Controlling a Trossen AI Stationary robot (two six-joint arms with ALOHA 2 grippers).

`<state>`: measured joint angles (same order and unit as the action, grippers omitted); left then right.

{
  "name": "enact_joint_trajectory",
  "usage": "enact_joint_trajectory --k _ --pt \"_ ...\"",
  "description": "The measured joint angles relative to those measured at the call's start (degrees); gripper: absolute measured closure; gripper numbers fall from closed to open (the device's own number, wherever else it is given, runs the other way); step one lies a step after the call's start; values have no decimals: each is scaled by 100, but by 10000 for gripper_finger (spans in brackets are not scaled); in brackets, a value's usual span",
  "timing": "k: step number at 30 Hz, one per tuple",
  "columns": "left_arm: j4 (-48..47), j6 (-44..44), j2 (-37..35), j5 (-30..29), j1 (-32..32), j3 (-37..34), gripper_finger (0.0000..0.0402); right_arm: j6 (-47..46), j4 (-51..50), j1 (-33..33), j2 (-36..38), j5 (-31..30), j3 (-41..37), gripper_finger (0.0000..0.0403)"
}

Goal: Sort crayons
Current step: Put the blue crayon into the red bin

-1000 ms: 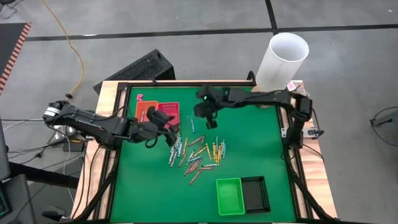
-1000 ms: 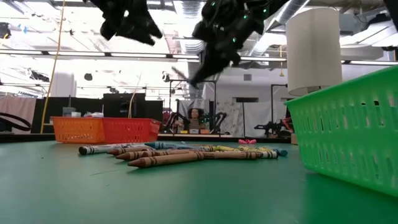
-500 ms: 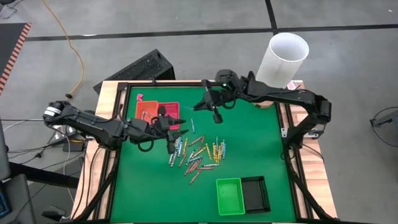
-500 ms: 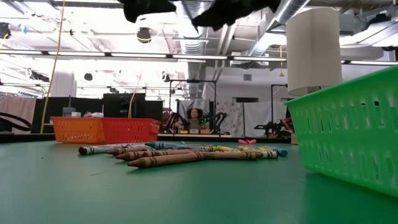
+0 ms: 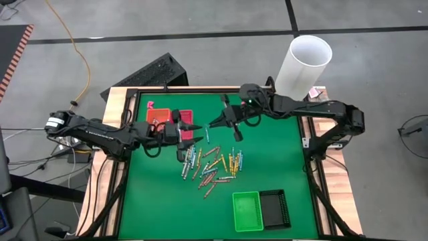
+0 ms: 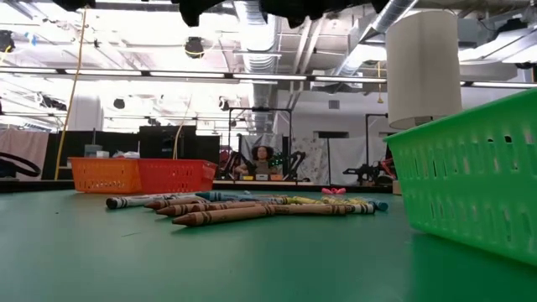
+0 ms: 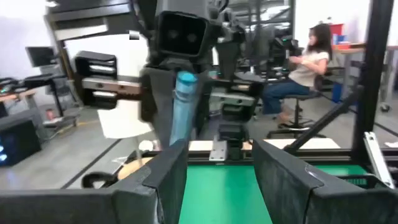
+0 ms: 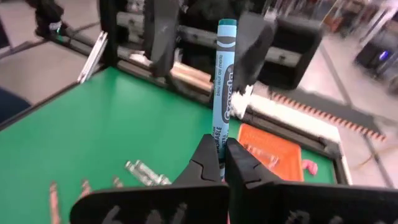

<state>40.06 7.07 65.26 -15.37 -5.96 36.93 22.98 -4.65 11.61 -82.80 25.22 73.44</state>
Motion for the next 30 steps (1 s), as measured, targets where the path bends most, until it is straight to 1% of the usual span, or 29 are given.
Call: enact_joint_trajectory --k 6,10,17,21,27,30 --pt "87 86 4 -48 7 0 230 -15 344 -11 -73 34 -30 402" --pt "100 174 4 -265 9 0 230 -9 423 -43 -85 26 -28 402" --pt "340 258 4 -140 2 0 230 -7 453 -108 -88 25 -28 402" --pt "471 268 4 142 7 0 230 -2 490 -154 -88 32 -28 402" --pt "527 238 41 19 11 0 230 -2 647 -198 -90 27 -27 402" --pt "690 233 76 126 5 0 230 0 704 -225 -90 27 -27 402"
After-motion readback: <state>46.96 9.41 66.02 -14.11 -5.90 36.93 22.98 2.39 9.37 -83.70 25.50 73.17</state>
